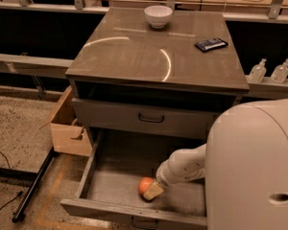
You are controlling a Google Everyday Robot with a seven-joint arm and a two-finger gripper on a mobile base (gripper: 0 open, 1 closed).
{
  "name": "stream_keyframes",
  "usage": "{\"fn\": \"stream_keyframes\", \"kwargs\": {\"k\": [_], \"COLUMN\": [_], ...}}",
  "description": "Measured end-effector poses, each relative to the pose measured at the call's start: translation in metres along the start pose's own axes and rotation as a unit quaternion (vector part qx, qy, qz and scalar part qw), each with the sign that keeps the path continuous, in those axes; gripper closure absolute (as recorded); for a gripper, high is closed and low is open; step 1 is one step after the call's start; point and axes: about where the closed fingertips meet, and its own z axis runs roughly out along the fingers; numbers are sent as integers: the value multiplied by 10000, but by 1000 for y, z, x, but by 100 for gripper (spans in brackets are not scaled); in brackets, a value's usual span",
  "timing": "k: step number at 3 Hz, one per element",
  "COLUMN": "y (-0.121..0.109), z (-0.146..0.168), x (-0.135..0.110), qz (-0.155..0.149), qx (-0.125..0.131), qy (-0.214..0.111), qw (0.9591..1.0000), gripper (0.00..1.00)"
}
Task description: Place orange into middle drawer
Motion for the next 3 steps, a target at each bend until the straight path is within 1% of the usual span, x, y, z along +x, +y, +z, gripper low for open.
{"fn": "stream_keyframes", "kwargs": {"k": [1, 2, 3], "y": [-15, -20, -35], "z": [-43, -85, -97], "x": [10, 23, 30], "qz": [229, 292, 353], "qx": [352, 490, 661], "qy": [118, 513, 626], "qw": [9990, 9971, 9952], "gripper": [42, 64, 88]}}
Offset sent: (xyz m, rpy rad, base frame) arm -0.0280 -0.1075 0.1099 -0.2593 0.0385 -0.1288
